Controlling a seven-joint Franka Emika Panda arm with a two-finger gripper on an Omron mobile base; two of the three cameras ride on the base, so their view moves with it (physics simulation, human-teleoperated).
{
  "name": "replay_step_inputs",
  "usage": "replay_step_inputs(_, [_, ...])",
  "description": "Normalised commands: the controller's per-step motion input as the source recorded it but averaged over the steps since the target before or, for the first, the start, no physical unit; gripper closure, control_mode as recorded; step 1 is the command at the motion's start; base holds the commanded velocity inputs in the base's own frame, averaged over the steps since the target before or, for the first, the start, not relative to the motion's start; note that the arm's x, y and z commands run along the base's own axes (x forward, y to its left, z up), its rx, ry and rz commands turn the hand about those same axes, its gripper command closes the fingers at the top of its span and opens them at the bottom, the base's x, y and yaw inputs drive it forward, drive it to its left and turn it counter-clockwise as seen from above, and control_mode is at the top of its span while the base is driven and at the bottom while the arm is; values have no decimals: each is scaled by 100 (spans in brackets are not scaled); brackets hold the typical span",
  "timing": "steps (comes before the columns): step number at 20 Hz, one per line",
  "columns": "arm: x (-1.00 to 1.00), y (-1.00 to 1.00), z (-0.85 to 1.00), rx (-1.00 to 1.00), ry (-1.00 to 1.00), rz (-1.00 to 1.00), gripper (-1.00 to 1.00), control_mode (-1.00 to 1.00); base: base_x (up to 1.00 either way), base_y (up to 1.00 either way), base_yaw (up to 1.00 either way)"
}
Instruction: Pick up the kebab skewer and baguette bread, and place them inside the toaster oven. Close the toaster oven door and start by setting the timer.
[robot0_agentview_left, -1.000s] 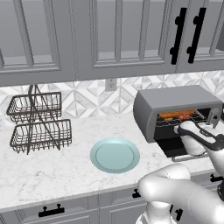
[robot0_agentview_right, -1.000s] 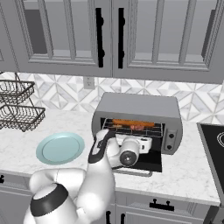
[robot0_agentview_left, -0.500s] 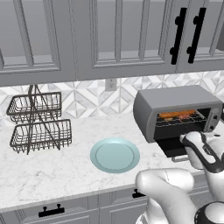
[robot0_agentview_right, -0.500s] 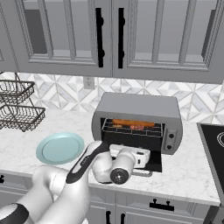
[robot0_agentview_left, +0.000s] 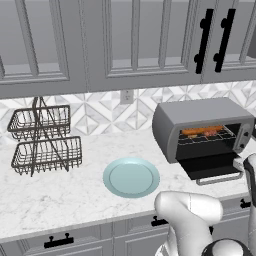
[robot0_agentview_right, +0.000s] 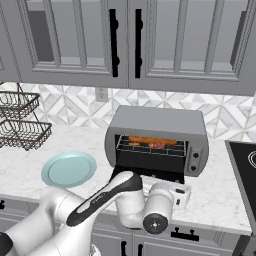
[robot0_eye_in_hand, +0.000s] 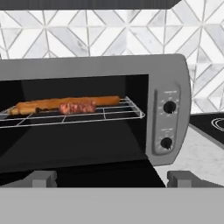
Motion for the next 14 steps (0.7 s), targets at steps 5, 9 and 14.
replay_step_inputs(5, [-71,-62,13,4,0,3,-100,-100,0,0,0])
replay_step_inputs(9, [-58,-53,1,2,0,4,-100,-100,0,0,0])
replay_step_inputs(14, [-46,-39,0,0,0,6,-100,-100,0,0,0])
